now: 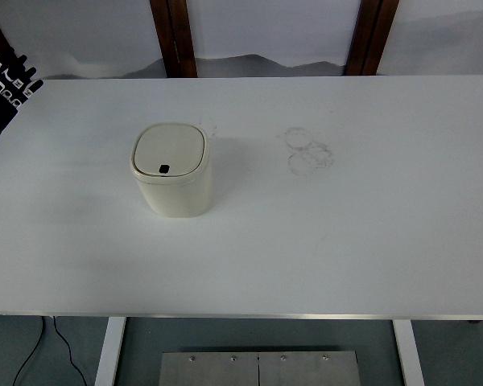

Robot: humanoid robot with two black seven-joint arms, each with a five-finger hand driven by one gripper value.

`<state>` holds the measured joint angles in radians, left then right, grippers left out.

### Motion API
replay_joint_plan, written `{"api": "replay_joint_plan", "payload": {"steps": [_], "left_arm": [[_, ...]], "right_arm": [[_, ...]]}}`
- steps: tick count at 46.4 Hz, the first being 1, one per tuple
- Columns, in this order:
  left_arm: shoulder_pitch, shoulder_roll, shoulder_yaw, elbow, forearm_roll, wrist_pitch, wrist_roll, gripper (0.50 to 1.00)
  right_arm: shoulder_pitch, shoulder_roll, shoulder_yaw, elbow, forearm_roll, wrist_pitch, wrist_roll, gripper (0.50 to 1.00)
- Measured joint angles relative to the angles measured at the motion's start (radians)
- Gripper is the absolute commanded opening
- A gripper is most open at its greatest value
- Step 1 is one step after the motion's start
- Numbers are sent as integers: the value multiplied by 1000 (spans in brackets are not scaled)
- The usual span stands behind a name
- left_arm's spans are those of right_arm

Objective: Open trash can

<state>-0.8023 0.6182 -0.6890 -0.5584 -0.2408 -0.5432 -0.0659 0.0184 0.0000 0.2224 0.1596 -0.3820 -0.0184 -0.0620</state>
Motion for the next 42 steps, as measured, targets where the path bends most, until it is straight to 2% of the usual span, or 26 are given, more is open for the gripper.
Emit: {"api": "replay_joint_plan", "payload": {"steps": [42], "left_arm": [[0, 0, 0, -2, 0, 0, 0, 1000]], "right_arm": [[0, 0, 0, 0, 0, 0, 1, 995]]}}
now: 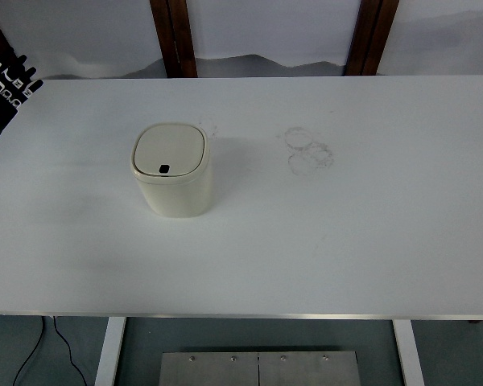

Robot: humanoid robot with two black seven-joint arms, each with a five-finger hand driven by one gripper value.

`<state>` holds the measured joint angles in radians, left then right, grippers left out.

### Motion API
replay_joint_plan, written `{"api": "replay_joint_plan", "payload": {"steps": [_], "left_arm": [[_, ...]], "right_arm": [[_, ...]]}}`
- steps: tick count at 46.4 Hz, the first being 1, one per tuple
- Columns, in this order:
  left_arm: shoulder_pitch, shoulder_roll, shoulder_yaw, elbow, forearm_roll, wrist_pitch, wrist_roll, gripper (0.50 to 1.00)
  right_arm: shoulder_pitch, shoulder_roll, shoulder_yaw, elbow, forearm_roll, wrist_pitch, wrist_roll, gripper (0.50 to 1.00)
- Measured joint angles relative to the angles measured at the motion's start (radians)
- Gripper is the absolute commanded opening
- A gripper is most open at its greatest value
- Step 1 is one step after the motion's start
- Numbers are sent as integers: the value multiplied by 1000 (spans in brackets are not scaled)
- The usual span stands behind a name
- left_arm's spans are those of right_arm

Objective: Open trash can

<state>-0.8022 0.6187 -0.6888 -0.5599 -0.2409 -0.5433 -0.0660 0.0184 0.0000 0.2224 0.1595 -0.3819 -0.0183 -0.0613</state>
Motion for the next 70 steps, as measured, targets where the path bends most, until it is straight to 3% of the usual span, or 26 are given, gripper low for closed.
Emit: {"api": "replay_joint_plan", "payload": {"steps": [38, 43, 54, 60, 70], "left_arm": [[-51, -1, 9, -19, 5, 68, 19, 1000], [-74, 11, 11, -84, 5, 122, 44, 1000], [-94, 94, 35, -377, 14, 260, 97, 1000], [-196, 131, 127, -448, 14, 267, 118, 1000], [-472, 138, 413, -467, 15, 257, 154, 1000]], "right_arm": [[0, 0, -2, 0, 0, 0, 0, 995], [0, 0, -2, 0, 0, 0, 0, 995], [0, 0, -2, 0, 0, 0, 0, 995], [0, 0, -1, 0, 0, 0, 0, 995], [0, 0, -2, 0, 0, 1, 0, 995]]}}
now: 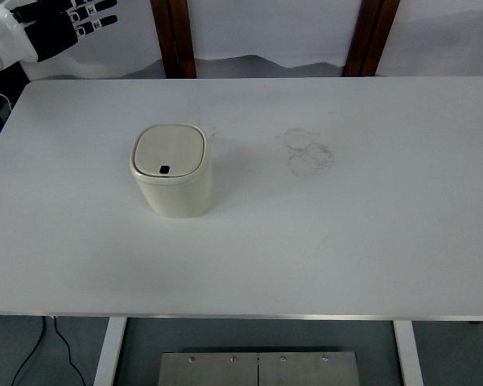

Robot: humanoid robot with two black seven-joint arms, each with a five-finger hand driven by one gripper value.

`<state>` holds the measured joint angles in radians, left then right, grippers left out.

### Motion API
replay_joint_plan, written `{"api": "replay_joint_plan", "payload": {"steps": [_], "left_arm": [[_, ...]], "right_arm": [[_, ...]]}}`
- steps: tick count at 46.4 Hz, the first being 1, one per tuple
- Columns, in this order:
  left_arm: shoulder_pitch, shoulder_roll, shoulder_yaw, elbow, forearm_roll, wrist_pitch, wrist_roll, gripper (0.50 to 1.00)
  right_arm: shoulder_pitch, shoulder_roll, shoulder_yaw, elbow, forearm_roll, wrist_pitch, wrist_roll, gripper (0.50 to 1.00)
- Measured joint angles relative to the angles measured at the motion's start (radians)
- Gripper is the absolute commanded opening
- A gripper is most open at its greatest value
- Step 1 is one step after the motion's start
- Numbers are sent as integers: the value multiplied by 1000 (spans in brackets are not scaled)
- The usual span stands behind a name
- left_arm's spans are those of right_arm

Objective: Open trash can
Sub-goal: 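Move the left hand over the cream trash can lid, then press down on the lid's button with the left hand fingers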

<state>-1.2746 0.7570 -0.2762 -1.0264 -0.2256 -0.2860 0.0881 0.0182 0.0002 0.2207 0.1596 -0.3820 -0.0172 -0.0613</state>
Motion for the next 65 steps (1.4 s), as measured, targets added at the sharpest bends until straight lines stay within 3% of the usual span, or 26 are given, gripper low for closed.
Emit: {"api": "replay_joint_plan", "payload": {"steps": [11, 18, 26, 34, 46, 65], "left_arm": [[-205, -3, 235, -101, 1, -5, 17, 1000], [-319, -17, 378, -140, 3, -6, 63, 1000], [-440, -33, 521, -166, 55, -47, 90, 1000], [-497, -61, 601, -172, 98, -100, 118, 1000], [-592, -79, 715, -251, 211, -246, 138, 1000], [-665, -80, 811, -256, 319, -325, 138, 1000]], "right_arm": [[0, 0, 2, 0, 0, -1, 0, 995], [0, 0, 1, 0, 0, -1, 0, 995], [0, 0, 0, 0, 0, 0, 0, 995], [0, 0, 0, 0, 0, 0, 0, 995], [0, 0, 1, 0, 0, -1, 0, 995], [5, 0, 0, 0, 0, -1, 0, 995]]}}
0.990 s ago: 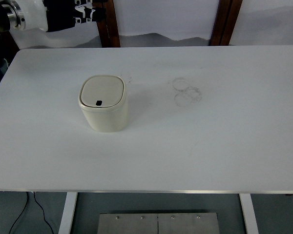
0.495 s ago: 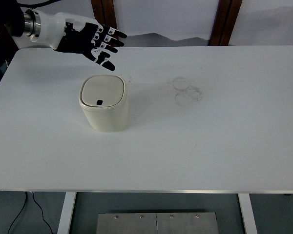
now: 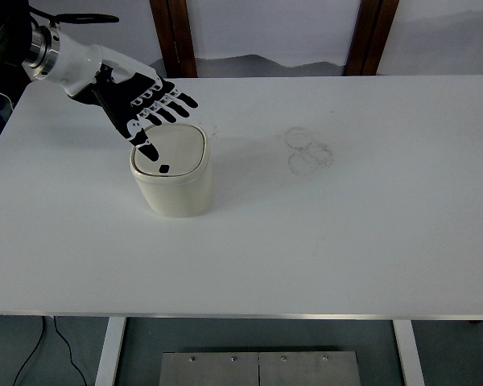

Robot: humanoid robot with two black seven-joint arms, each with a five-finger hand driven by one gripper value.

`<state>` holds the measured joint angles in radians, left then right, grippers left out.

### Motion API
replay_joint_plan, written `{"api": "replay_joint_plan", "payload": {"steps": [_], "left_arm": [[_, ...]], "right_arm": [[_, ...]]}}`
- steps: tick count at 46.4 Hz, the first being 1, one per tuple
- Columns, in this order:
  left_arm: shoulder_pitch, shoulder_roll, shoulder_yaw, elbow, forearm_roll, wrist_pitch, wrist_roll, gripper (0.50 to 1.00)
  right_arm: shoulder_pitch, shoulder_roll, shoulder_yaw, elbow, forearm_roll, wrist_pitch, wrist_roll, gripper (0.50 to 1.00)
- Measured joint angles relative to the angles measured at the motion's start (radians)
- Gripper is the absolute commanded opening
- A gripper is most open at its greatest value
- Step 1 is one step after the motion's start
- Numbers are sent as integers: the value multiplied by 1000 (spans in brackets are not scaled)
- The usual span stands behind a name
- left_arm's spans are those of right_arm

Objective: Open trash can
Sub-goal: 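Press down on the lid's button with the left hand fingers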

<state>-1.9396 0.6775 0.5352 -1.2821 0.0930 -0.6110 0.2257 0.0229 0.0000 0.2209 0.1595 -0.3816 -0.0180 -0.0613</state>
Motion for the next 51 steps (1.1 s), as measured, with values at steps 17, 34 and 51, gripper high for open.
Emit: {"api": "replay_joint_plan", "payload": {"steps": [17, 34, 51], "left_arm": [[42, -29, 41, -1, 9, 0, 0, 1000], [74, -36, 56, 1, 20, 0, 0, 1000], [97, -36, 56, 2, 26, 0, 0, 1000]], "right_arm": [[0, 0, 1, 0, 1, 0, 0, 995], [0, 0, 0, 0, 1, 0, 0, 995], [0, 0, 0, 0, 1, 0, 0, 995]]}}
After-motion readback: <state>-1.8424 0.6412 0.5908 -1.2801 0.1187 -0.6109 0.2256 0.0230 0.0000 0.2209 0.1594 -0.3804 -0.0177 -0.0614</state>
